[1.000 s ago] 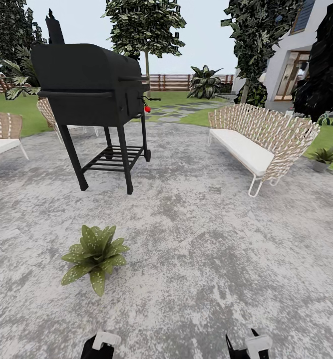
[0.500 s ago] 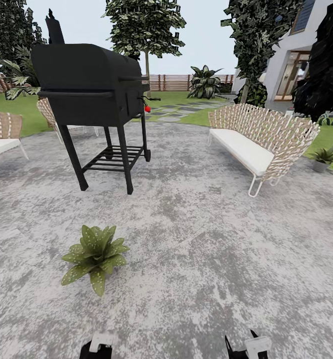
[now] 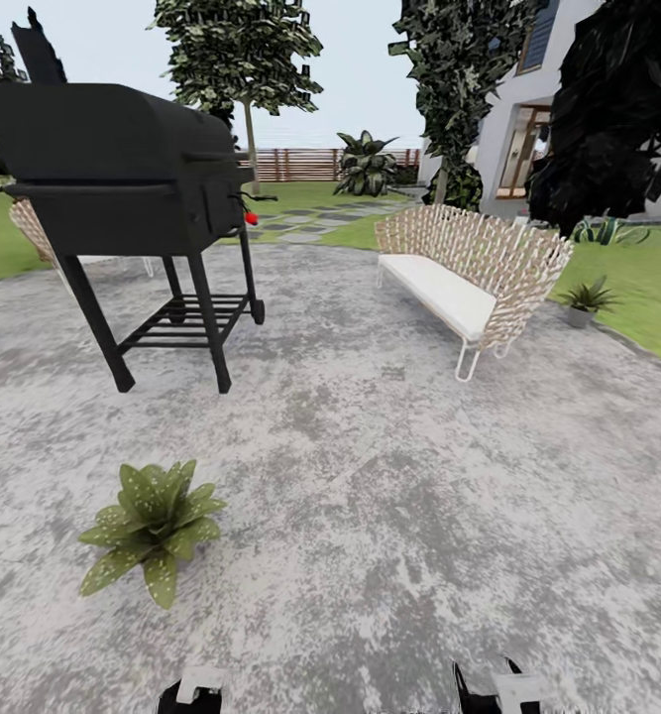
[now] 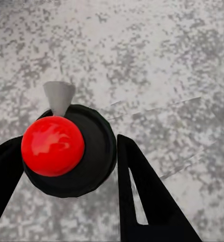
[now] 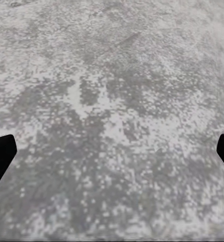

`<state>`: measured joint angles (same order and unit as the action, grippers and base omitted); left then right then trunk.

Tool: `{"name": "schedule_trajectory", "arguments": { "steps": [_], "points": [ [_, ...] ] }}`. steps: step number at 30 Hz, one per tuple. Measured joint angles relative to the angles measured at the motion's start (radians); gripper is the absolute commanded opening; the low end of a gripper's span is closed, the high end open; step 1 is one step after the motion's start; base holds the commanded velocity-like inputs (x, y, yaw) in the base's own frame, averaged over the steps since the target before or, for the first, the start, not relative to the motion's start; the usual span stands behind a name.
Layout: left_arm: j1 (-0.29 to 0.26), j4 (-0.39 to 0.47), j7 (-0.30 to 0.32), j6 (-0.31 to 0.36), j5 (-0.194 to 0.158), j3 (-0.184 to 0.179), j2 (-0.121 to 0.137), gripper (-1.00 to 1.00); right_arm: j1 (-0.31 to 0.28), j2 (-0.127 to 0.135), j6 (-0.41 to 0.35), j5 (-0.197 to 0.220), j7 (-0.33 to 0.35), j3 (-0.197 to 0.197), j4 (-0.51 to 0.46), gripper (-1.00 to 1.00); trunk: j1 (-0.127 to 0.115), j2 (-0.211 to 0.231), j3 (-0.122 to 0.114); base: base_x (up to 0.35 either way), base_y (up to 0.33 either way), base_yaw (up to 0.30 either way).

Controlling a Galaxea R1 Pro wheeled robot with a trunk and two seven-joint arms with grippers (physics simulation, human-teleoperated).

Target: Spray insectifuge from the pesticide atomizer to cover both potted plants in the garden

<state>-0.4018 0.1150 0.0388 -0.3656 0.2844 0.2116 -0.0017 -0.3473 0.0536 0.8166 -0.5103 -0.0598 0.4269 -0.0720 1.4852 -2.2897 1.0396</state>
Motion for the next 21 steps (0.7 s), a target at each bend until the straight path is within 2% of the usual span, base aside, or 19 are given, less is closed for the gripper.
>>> {"name": "schedule_trajectory", "arguments": {
  "steps": [11,21],
  "points": [
    [0.001,0.000,-0.009,0.001,-0.001,0.000,0.000,-1.00,0.000,0.000,0.000,0.002,0.001,0.000,0.000,1.00,0.000,0.000,0.000,0.022,-0.017,-0.300],
    [0.003,0.000,-0.009,0.000,0.000,0.000,0.000,-1.00,0.000,0.000,0.000,0.002,0.001,0.000,0.000,1.00,-0.001,0.000,0.000,0.226,-0.165,-0.300]
  ]
}}
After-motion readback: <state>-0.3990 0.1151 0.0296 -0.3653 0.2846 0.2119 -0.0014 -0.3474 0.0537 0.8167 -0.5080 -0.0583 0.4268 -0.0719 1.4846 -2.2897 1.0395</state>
